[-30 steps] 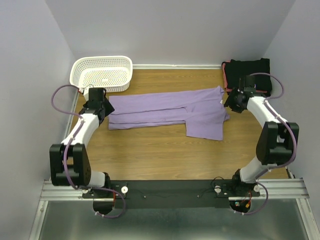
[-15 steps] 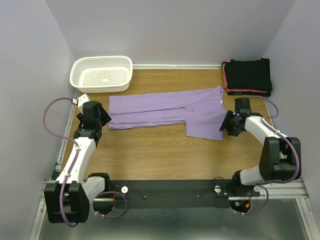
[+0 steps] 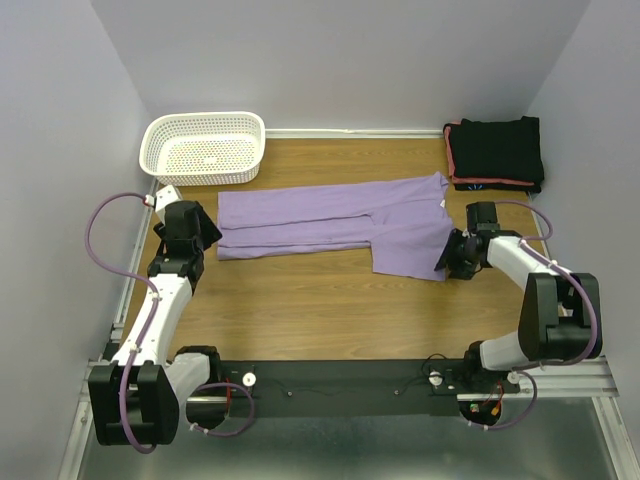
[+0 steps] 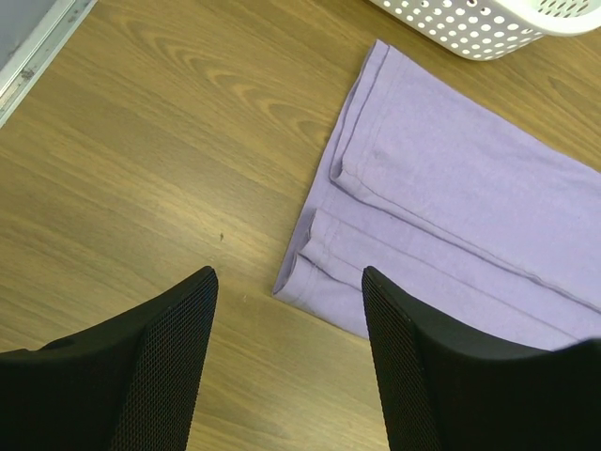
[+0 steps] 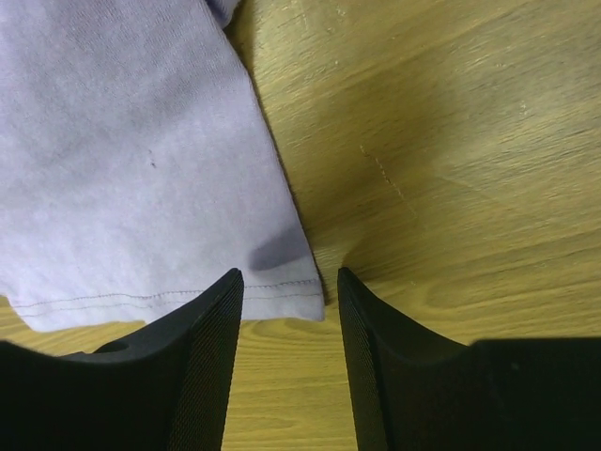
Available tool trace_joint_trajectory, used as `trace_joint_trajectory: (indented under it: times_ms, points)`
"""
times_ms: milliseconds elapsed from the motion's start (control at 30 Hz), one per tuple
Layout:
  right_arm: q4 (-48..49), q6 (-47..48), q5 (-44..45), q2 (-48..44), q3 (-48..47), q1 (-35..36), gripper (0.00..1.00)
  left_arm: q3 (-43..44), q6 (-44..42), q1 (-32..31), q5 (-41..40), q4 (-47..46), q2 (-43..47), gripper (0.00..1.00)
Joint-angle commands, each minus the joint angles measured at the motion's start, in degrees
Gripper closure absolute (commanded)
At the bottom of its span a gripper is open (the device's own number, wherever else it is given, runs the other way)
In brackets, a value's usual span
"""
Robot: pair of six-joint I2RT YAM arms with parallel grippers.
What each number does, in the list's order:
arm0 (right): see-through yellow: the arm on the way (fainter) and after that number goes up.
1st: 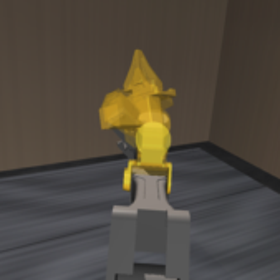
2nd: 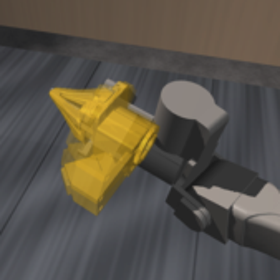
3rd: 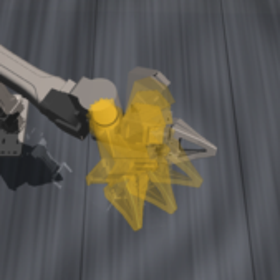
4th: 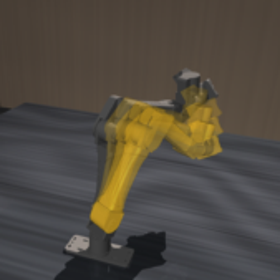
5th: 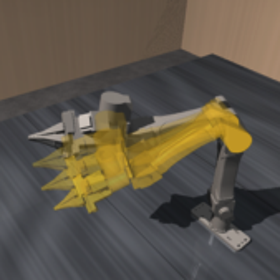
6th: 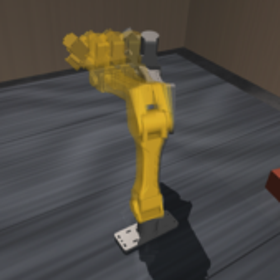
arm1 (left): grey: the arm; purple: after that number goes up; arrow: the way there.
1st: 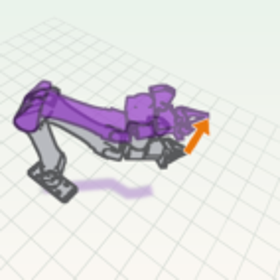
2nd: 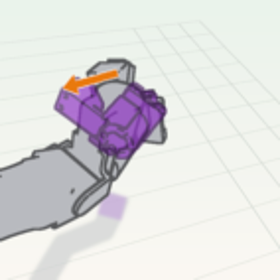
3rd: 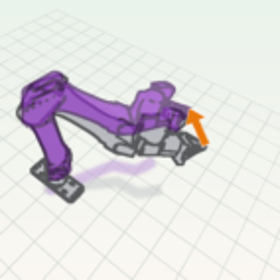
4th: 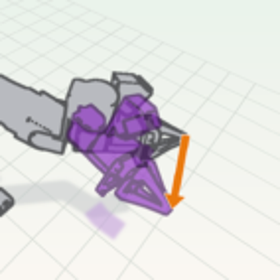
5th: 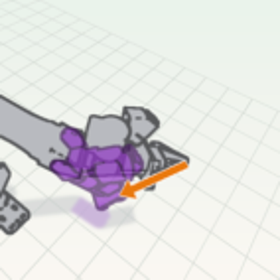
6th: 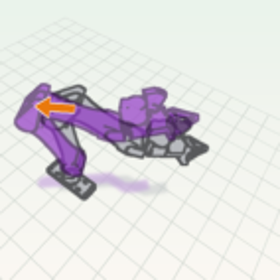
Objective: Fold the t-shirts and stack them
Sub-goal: Fold the tshirt
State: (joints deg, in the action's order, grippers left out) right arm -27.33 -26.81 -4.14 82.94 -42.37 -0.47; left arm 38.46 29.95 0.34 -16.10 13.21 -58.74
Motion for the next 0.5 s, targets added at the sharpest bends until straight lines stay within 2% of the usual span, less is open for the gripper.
trace_joint_trajectory:
  times_ms: [0,67,167,267,300,367,467]
  points:
    - [-1.3,-1.3,-2.4,2.5,1.8,1.6,0.51,0.9,-0.6,-0.2,-2.3,-1.3,-0.3,0.30]
    - [-1.3,-1.4,-2.6,2.7,1.2,1.6,0.54,0.9,-0.6,-0.2,-2.2,-1.3,-0.2,0.30]
    - [-1.3,-1.8,-3.3,2.8,0.4,1.9,0.67,1.0,-0.5,-0.2,-2.1,-1.3,-0.2,0.31]
    - [-1.3,-2.1,-4.2,2.9,-0.8,2.1,0.82,1.0,-0.4,-0.2,-1.8,-1.3,-0.3,0.32]
    - [-1.3,-2.4,-4.6,3.0,-1.5,2.1,0.90,1.0,-0.4,-0.2,-1.7,-1.3,-0.4,0.32]
    - [-1.3,-2.4,-4.6,3.0,-2.3,2.2,0.99,1.1,-0.5,-0.2,-1.7,-1.3,-0.4,0.32]
    - [-1.2,-2.5,-4.6,2.9,-4.9,2.1,0.99,0.9,-0.5,-0.2,-1.5,-1.4,-0.4,0.32]
